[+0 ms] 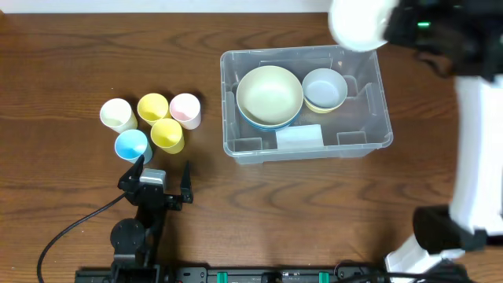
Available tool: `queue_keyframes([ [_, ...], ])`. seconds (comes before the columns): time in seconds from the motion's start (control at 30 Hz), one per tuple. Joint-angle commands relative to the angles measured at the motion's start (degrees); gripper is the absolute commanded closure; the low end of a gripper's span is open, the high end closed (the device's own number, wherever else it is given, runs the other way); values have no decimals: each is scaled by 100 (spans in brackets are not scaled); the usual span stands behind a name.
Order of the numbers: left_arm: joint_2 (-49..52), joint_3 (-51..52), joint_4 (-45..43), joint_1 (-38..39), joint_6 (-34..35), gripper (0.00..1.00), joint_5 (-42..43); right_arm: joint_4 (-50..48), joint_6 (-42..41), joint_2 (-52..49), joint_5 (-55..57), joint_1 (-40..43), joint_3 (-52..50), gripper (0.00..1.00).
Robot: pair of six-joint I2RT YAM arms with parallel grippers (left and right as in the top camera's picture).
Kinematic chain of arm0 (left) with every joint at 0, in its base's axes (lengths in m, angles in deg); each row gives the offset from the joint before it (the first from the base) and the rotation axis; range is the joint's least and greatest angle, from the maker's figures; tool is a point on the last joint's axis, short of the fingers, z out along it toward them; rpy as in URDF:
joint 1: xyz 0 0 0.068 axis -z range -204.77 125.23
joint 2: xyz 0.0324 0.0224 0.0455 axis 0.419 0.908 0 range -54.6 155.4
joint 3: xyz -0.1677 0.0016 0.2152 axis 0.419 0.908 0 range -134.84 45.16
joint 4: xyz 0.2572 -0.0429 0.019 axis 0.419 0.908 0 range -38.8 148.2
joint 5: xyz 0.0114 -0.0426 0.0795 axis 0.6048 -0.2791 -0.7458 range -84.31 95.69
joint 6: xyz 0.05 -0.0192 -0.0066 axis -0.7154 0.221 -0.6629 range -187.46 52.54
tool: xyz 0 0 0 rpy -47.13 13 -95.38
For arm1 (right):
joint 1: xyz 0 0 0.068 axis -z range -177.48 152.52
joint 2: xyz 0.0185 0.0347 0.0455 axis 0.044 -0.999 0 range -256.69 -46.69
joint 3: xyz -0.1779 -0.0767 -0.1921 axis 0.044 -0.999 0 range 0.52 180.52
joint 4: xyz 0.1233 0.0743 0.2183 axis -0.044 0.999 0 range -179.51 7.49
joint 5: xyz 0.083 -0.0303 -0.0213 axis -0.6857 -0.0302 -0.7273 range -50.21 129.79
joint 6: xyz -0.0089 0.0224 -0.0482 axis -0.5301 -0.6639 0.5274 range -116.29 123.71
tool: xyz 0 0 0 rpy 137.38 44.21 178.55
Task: Pack container
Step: 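Lift the white bowl and set it onto the translucent bowl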
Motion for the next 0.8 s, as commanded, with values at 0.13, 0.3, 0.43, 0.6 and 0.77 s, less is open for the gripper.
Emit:
queue_keyframes([
  [0.13,-28,94,201,-35,-55,2,105,-450,-295,-1025,323,-216,-1351,99],
  [0.3,-28,94,201,-35,-55,2,105,-662,-295,-1213,306,-212,-1821,99],
  [0.43,-28,94,199,-35,-55,2,105,-861,-317,-1233,306,-195,-2190,99],
  [0.6,-28,94,199,-35,-55,2,105,-1248,-387,-1235,201,-181,-2702,99],
  [0.77,-28,94,199,-35,-55,2,105,-1711,-459,-1235,201,-181,-3150,99],
])
